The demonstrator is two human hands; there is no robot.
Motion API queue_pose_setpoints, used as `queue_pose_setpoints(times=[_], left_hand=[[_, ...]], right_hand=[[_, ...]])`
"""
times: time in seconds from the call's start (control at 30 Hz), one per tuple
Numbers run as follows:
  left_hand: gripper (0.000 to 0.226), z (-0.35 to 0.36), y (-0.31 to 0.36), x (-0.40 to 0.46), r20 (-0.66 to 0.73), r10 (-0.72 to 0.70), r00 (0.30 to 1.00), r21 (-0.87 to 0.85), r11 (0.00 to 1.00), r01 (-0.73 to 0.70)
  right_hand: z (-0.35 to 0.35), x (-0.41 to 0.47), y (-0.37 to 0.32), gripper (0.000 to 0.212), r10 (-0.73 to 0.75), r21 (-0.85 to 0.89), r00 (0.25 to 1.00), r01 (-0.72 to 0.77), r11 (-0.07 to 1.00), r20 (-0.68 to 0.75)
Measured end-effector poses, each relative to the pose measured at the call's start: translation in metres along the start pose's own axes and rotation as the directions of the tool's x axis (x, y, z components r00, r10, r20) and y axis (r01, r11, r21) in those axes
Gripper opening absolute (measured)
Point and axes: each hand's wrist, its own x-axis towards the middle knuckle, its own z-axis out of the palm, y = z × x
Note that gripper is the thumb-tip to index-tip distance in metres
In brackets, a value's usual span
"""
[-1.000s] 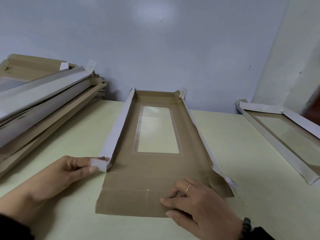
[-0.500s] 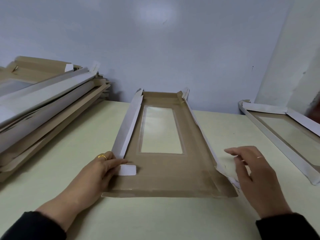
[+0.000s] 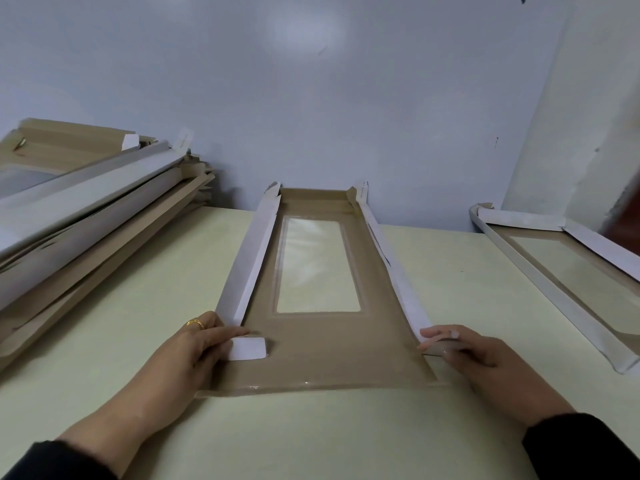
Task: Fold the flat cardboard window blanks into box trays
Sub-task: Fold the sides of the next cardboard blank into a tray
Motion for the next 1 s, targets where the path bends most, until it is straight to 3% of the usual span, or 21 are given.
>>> queue_pose_setpoints(times=[0.13,0.23,0.37,0.43,0.5,0.6,0.67,0.73,0.8,0.9,1.0], left_hand=[[0.04,0.001,-0.001,-0.001,-0.007,0.0,1.0,0.006,1.0,0.0],[0.042,0.003,-0.001,-0.001,-0.015,0.03,0.999,0.048,0.998,-0.03],[0.043,0.004,-0.003,-0.001,-0.019,0.03,0.999,0.077,0.997,-0.029],[0.046,0.003,-0.003,-0.001,-0.057,0.03,0.998,0.063,0.998,-0.027],[0.049,0.002,-0.003,-0.003,-0.093,0.005,0.996,0.044,0.999,-0.001],[0.035,0.0,-0.004,-0.004,-0.086,-0.029,0.996,0.052,0.998,0.033],[0.034,-0.001,-0.001,-0.005,-0.087,-0.029,0.996,0.063,0.997,0.035],[0.03,-0.003,0.002,-0.005,-0.093,-0.03,0.995,0.019,0.999,0.032],[0.034,-0.006,0.002,-0.006,-0.097,-0.054,0.994,-0.038,0.998,0.05],[0.061,-0.01,-0.005,-0.009,-0.066,-0.066,0.996,-0.106,0.993,0.059],[0.088,-0.014,-0.01,-0.01,-0.016,-0.036,0.999,-0.13,0.991,0.034]], right_hand=[[0.004,0.004,0.001,0.021,0.013,0.086,0.984,0.002,0.996,-0.179],[0.016,0.006,-0.002,0.027,-0.106,-0.138,0.95,0.067,0.988,-0.295],[0.034,0.006,-0.015,0.033,-0.412,-0.634,0.902,0.247,0.733,-0.126],[0.034,0.003,-0.019,0.037,-0.502,-0.737,0.864,0.313,0.599,-0.041],[0.029,-0.001,-0.023,0.051,-0.525,-0.76,0.851,0.343,0.552,0.002],[0.019,-0.005,-0.017,0.081,-0.443,-0.729,0.89,0.377,0.571,0.112],[0.015,-0.005,-0.012,0.088,-0.304,-0.641,0.928,0.369,0.674,0.214],[0.015,-0.006,-0.01,0.078,-0.218,-0.561,0.942,0.329,0.759,0.256],[0.019,-0.007,-0.012,0.063,-0.241,-0.557,0.95,0.313,0.769,0.201],[0.024,-0.007,-0.014,0.049,-0.354,-0.578,0.929,0.348,0.739,0.106],[0.029,-0.004,-0.015,0.035,-0.321,-0.513,0.947,0.28,0.811,0.01]])
